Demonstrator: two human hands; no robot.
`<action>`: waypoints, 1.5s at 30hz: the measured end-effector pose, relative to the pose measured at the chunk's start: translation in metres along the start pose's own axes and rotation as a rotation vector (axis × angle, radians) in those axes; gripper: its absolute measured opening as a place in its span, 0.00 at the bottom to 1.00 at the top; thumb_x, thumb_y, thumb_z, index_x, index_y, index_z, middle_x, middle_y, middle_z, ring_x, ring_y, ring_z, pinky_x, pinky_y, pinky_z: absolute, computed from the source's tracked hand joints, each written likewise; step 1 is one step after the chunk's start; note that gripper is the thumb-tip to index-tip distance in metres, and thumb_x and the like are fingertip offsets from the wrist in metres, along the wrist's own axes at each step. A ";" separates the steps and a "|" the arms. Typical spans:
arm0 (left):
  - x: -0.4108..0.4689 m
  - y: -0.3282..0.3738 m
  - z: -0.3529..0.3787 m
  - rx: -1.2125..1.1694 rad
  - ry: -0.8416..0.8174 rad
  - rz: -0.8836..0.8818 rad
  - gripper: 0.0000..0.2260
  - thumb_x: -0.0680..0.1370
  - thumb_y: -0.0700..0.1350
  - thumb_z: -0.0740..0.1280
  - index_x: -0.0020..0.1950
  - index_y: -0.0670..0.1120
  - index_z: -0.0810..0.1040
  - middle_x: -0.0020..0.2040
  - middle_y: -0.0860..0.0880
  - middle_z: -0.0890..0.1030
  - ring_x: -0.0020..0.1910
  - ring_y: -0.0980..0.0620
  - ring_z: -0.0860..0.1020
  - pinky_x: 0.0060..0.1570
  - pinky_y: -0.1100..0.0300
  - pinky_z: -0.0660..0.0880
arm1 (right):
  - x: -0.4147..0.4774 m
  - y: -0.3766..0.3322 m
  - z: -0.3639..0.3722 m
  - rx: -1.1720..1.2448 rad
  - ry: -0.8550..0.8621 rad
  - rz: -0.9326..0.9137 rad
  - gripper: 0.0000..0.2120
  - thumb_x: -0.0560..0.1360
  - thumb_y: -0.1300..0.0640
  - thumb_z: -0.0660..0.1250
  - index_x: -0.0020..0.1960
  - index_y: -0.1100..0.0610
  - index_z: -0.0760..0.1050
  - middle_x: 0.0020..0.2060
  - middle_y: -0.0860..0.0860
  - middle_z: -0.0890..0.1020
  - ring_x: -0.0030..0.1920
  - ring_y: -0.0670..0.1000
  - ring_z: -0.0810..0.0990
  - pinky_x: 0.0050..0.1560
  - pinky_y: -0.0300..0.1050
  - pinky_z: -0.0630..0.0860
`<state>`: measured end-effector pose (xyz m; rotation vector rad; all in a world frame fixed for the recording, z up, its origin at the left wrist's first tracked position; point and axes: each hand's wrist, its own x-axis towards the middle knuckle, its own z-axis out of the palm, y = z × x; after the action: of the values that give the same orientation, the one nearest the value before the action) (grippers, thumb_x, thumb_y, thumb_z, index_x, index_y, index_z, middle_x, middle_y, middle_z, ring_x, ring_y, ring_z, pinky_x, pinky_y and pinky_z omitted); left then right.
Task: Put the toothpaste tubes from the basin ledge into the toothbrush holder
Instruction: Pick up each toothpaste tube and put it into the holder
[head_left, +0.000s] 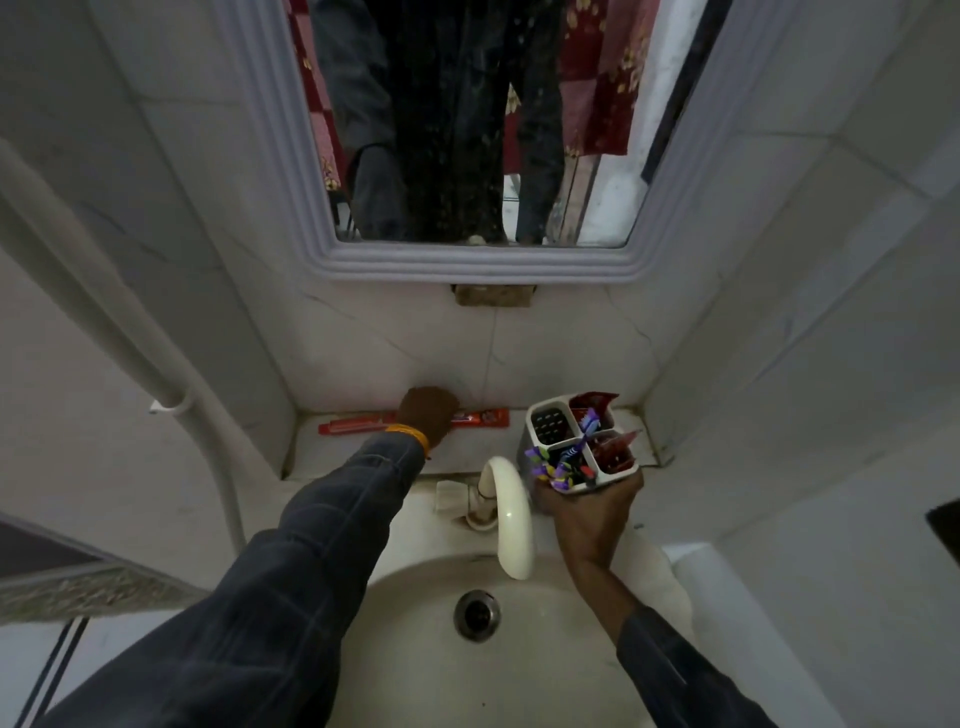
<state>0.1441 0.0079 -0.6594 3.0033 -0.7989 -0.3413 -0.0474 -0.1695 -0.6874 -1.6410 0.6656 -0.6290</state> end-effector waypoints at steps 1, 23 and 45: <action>0.002 0.002 0.001 0.024 -0.005 0.008 0.11 0.79 0.44 0.65 0.58 0.42 0.80 0.58 0.41 0.82 0.58 0.40 0.80 0.59 0.51 0.76 | 0.000 0.001 0.001 0.002 0.005 0.000 0.54 0.57 0.67 0.90 0.76 0.63 0.63 0.67 0.52 0.78 0.62 0.46 0.82 0.58 0.24 0.77; -0.039 0.081 -0.091 -0.886 0.116 0.133 0.16 0.69 0.48 0.78 0.50 0.41 0.82 0.45 0.45 0.85 0.39 0.52 0.83 0.36 0.60 0.81 | -0.004 -0.012 0.003 0.035 0.034 -0.013 0.53 0.56 0.62 0.91 0.73 0.60 0.66 0.67 0.56 0.80 0.63 0.52 0.84 0.59 0.29 0.79; -0.043 -0.033 -0.015 -0.304 0.055 -0.241 0.17 0.78 0.42 0.65 0.67 0.42 0.75 0.67 0.39 0.76 0.67 0.40 0.74 0.67 0.52 0.70 | -0.003 0.006 0.006 -0.003 0.084 -0.008 0.53 0.57 0.66 0.90 0.74 0.61 0.64 0.70 0.58 0.80 0.67 0.58 0.83 0.69 0.60 0.81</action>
<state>0.1274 0.0566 -0.6379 2.8056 -0.3419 -0.3465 -0.0451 -0.1641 -0.6947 -1.6274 0.7216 -0.7061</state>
